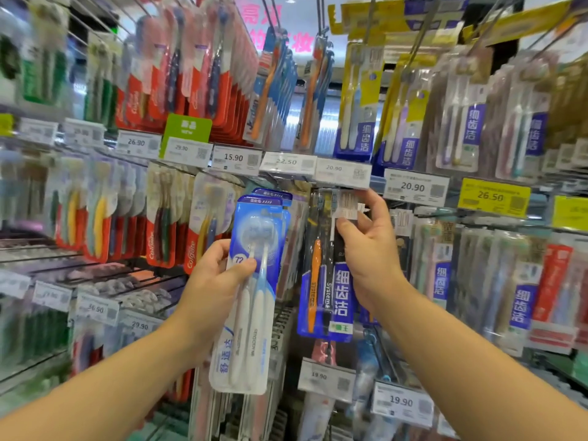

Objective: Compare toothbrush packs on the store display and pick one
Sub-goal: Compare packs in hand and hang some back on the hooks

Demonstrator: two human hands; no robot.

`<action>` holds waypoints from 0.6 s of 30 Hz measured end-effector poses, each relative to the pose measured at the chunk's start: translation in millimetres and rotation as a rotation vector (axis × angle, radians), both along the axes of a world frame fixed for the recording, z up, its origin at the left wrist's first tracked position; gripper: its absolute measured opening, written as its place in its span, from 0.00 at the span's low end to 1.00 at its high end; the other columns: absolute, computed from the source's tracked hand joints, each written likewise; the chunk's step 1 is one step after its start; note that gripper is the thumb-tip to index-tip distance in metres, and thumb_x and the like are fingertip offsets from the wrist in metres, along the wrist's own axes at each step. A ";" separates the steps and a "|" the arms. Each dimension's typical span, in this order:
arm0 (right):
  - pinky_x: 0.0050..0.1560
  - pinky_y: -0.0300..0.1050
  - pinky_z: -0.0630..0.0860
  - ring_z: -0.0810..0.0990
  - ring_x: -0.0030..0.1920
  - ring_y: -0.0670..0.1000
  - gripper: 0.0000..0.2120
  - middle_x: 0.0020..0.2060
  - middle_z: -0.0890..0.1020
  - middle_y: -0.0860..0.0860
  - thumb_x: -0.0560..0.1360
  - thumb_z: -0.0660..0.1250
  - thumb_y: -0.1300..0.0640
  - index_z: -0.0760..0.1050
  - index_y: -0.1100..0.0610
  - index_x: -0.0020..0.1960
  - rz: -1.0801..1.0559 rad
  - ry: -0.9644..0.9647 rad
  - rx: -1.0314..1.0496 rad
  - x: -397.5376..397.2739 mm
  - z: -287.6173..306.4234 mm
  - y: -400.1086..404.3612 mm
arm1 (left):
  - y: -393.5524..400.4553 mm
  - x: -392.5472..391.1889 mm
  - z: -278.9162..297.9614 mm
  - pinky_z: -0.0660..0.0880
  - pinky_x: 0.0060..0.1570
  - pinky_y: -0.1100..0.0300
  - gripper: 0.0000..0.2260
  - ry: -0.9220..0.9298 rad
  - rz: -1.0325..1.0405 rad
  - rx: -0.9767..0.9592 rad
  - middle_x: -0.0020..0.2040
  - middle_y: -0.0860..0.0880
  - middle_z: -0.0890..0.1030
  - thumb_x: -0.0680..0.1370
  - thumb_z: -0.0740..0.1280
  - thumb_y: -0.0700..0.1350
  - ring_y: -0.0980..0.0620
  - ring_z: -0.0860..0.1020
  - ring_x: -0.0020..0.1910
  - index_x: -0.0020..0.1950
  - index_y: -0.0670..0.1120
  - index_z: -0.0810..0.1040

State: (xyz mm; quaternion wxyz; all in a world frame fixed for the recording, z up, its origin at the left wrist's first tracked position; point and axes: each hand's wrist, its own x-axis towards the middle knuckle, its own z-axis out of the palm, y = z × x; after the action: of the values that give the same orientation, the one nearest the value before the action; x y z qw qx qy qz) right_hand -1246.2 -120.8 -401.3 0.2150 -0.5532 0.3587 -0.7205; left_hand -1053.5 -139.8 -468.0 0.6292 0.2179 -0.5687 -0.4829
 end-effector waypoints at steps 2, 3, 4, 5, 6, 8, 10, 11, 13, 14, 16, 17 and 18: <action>0.56 0.74 0.79 0.86 0.52 0.64 0.24 0.56 0.87 0.54 0.82 0.64 0.67 0.70 0.43 0.71 -0.022 -0.024 -0.007 1.4 1.8 -6.7 | -0.7 0.8 1.2 0.82 0.33 0.60 0.05 -0.003 -0.022 -0.007 0.40 0.49 0.86 0.83 0.65 0.38 0.52 0.85 0.36 0.58 0.42 0.77; 0.57 0.74 0.79 0.85 0.54 0.66 0.24 0.56 0.87 0.54 0.82 0.64 0.67 0.71 0.41 0.69 -0.032 -0.031 -0.008 2.5 2.6 -8.8 | -1.3 1.1 1.9 0.82 0.33 0.60 0.05 -0.004 -0.034 -0.008 0.40 0.49 0.86 0.83 0.65 0.38 0.52 0.85 0.36 0.58 0.42 0.76; 0.58 0.74 0.78 0.84 0.56 0.66 0.24 0.57 0.86 0.54 0.82 0.64 0.67 0.71 0.40 0.67 -0.048 -0.042 -0.005 3.1 2.7 -10.8 | -2.3 1.7 2.2 0.81 0.33 0.60 0.05 0.000 -0.048 -0.009 0.40 0.48 0.86 0.83 0.65 0.38 0.52 0.85 0.36 0.58 0.43 0.76; 0.59 0.72 0.79 0.85 0.57 0.64 0.24 0.57 0.86 0.54 0.82 0.64 0.67 0.71 0.39 0.67 -0.059 -0.049 0.002 3.5 3.2 -11.5 | -3.5 1.9 2.2 0.81 0.32 0.61 0.05 0.005 -0.063 -0.009 0.40 0.49 0.87 0.83 0.65 0.38 0.52 0.85 0.35 0.58 0.43 0.76; 0.60 0.69 0.80 0.86 0.55 0.61 0.25 0.56 0.86 0.53 0.82 0.64 0.67 0.71 0.39 0.67 -0.072 -0.059 0.008 3.1 2.9 -13.0 | -4.7 1.9 2.0 0.80 0.31 0.61 0.04 0.012 -0.075 -0.006 0.39 0.49 0.87 0.83 0.65 0.38 0.53 0.85 0.35 0.57 0.43 0.76; 0.58 0.64 0.83 0.86 0.51 0.55 0.25 0.55 0.85 0.51 0.83 0.63 0.68 0.71 0.40 0.69 -0.104 -0.066 0.015 1.6 1.2 -17.5 | -7.3 1.6 1.0 0.80 0.31 0.62 0.04 0.016 -0.089 -0.001 0.38 0.50 0.87 0.83 0.65 0.38 0.53 0.85 0.35 0.57 0.43 0.77; 0.53 0.60 0.83 0.83 0.46 0.52 0.25 0.57 0.84 0.52 0.82 0.63 0.67 0.71 0.40 0.70 -0.164 -0.056 0.026 -0.7 -0.3 -25.5 | -10.5 0.7 -0.6 0.81 0.32 0.61 0.05 0.015 -0.094 -0.004 0.39 0.50 0.86 0.82 0.65 0.38 0.53 0.85 0.35 0.57 0.43 0.77; 0.47 0.56 0.84 0.81 0.43 0.51 0.25 0.58 0.83 0.54 0.82 0.64 0.67 0.71 0.41 0.70 -0.203 -0.051 0.030 -2.2 -0.5 -30.0 | -12.5 0.0 -1.3 0.81 0.33 0.60 0.05 0.018 -0.094 -0.006 0.39 0.50 0.86 0.82 0.65 0.37 0.53 0.85 0.36 0.57 0.42 0.77; 0.35 0.43 0.79 0.77 0.37 0.47 0.25 0.57 0.82 0.54 0.81 0.65 0.66 0.72 0.43 0.71 -0.286 -0.042 0.047 -5.3 1.0 -38.9 | -15.8 -1.7 -2.0 0.82 0.35 0.60 0.05 0.038 -0.103 -0.004 0.39 0.50 0.86 0.82 0.65 0.36 0.52 0.85 0.36 0.57 0.42 0.77; 0.32 0.40 0.76 0.76 0.35 0.46 0.24 0.56 0.81 0.53 0.81 0.65 0.65 0.72 0.43 0.72 -0.321 -0.035 0.063 -6.5 2.1 -43.0 | -16.6 -2.8 -1.5 0.82 0.35 0.60 0.06 0.043 -0.109 -0.001 0.40 0.49 0.86 0.82 0.65 0.36 0.52 0.85 0.37 0.57 0.42 0.77; 0.32 0.40 0.75 0.78 0.34 0.46 0.23 0.56 0.82 0.52 0.81 0.67 0.64 0.73 0.44 0.71 -0.383 -0.030 0.085 -7.5 4.5 -50.8 | -17.1 -4.6 -0.2 0.83 0.37 0.58 0.06 0.042 -0.118 0.009 0.43 0.47 0.86 0.82 0.66 0.37 0.50 0.85 0.39 0.58 0.43 0.77; 0.33 0.41 0.75 0.79 0.35 0.46 0.23 0.56 0.83 0.52 0.80 0.68 0.63 0.74 0.44 0.70 -0.413 -0.031 0.096 -7.3 5.8 -53.8 | -17.2 -5.4 0.2 0.84 0.38 0.56 0.06 0.042 -0.126 0.015 0.44 0.46 0.86 0.82 0.66 0.38 0.48 0.85 0.40 0.59 0.43 0.77; 0.33 0.40 0.75 0.79 0.35 0.46 0.22 0.56 0.83 0.52 0.80 0.69 0.63 0.74 0.44 0.69 -0.440 -0.033 0.114 -7.0 7.1 -57.1 | -18.0 -6.5 0.0 0.84 0.40 0.54 0.06 0.046 -0.133 0.023 0.46 0.45 0.86 0.82 0.66 0.38 0.46 0.85 0.42 0.59 0.44 0.77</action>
State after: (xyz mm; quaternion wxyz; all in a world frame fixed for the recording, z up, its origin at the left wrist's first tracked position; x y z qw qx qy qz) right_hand -1253.2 -177.8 -394.2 0.0894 -0.4366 0.5073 -0.7376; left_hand -1060.1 -157.8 -468.0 0.6061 0.1754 -0.5619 -0.5349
